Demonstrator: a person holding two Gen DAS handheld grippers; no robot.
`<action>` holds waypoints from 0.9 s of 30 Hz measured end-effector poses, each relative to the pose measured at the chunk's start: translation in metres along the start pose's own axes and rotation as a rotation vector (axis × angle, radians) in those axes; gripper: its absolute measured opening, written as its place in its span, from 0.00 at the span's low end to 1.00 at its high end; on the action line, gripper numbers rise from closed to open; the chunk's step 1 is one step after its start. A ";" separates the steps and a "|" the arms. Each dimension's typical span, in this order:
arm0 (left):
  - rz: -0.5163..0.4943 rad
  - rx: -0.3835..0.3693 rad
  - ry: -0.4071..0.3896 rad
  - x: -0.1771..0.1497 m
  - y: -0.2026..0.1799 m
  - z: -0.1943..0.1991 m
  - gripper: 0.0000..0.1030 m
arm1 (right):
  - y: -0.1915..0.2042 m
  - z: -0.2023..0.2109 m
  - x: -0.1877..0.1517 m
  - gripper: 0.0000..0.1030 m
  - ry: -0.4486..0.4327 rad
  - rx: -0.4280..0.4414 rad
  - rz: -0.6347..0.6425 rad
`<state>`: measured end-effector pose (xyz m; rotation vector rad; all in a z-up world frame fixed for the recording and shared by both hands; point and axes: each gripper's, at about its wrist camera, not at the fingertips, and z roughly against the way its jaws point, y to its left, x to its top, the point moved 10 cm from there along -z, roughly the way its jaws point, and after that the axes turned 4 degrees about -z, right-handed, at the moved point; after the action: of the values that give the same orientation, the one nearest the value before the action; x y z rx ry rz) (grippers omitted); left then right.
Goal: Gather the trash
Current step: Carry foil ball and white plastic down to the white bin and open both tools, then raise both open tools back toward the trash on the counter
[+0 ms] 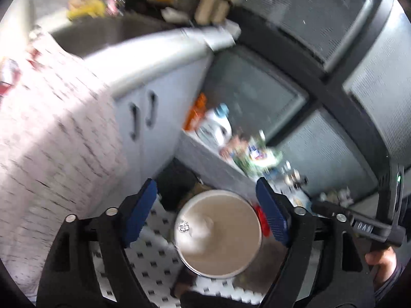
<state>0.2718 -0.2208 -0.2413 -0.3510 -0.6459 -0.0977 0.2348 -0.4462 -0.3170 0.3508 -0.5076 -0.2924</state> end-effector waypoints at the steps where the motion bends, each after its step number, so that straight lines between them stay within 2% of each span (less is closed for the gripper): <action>1: 0.007 0.014 -0.032 0.008 0.007 0.011 0.83 | 0.011 0.003 0.005 0.82 -0.027 0.004 0.027; 5: 0.009 0.085 -0.147 0.030 0.039 0.055 0.90 | 0.057 0.013 0.021 0.93 -0.134 0.022 0.119; 8: 0.035 0.136 -0.194 0.041 0.069 0.084 0.94 | 0.100 0.015 0.028 0.93 -0.184 0.051 0.176; 11: 0.058 0.170 -0.232 0.046 0.096 0.105 0.94 | 0.141 0.013 0.031 0.93 -0.196 0.101 0.217; 15: 0.092 0.209 -0.266 0.048 0.131 0.131 0.95 | 0.187 0.010 0.026 0.93 -0.204 0.116 0.278; 23: 0.165 0.283 -0.365 0.045 0.196 0.181 0.95 | 0.257 0.000 0.014 0.93 -0.208 0.133 0.333; 27: 0.200 0.295 -0.410 0.042 0.219 0.198 0.95 | 0.287 -0.006 0.009 0.93 -0.221 0.136 0.369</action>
<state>0.2350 0.0546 -0.1326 -0.1472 -1.0125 0.2654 0.2978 -0.1900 -0.2047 0.3507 -0.7994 0.0627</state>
